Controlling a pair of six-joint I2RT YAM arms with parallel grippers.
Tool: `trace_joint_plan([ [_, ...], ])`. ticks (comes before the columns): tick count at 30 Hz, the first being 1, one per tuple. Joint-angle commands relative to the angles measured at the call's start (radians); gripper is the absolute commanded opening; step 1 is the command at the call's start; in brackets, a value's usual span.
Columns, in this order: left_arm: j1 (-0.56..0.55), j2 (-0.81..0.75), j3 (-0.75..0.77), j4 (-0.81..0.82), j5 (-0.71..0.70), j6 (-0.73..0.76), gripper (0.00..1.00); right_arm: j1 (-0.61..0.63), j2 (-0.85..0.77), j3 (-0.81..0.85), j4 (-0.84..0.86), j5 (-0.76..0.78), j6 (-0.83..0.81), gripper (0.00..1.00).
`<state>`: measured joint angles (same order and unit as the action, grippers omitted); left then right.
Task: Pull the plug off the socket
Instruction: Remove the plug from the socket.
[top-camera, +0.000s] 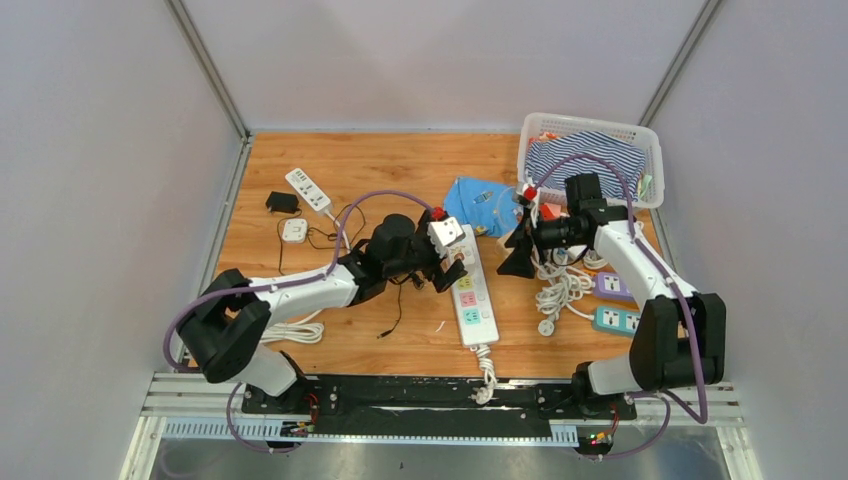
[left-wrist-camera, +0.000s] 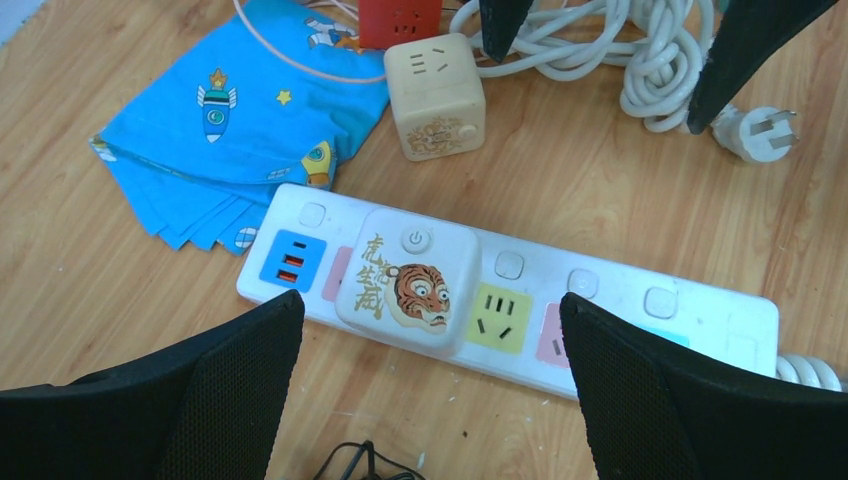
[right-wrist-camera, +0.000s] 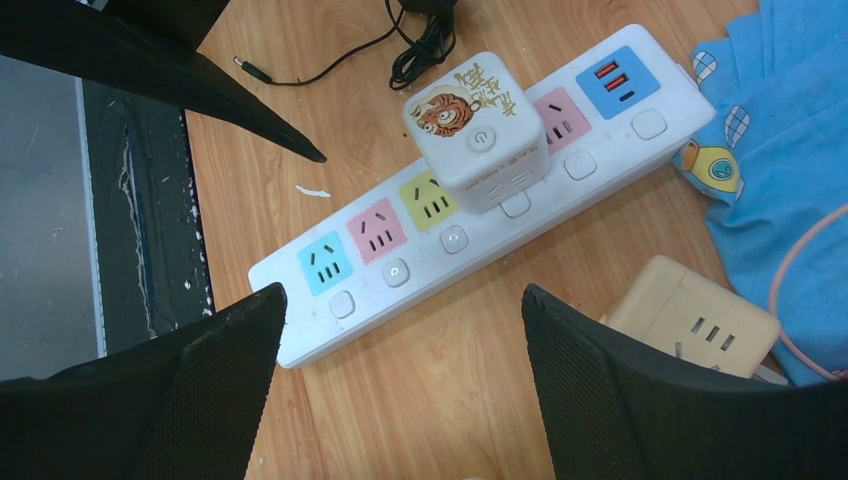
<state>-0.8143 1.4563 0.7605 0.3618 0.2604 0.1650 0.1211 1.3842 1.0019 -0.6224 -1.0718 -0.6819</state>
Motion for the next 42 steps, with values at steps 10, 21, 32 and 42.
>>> trace_joint_plan([
  [10, -0.071, 0.142, 0.069, 0.009, -0.234, 0.083, 0.97, -0.062, 0.066, 0.079, -0.201, 0.017, -0.182, 0.89],
  [21, -0.085, 0.246, 0.105, 0.012, -0.288, 0.057, 0.86, -0.111, 0.104, 0.092, -0.264, 0.005, -0.253, 0.89],
  [32, -0.085, 0.258, 0.126, 0.014, -0.233, -0.002, 0.79, -0.111, 0.134, 0.096, -0.278, 0.002, -0.274, 0.89],
  [42, -0.085, 0.281, 0.141, 0.012, -0.194, -0.007, 0.56, -0.112, 0.145, 0.098, -0.284, -0.004, -0.278, 0.89],
])
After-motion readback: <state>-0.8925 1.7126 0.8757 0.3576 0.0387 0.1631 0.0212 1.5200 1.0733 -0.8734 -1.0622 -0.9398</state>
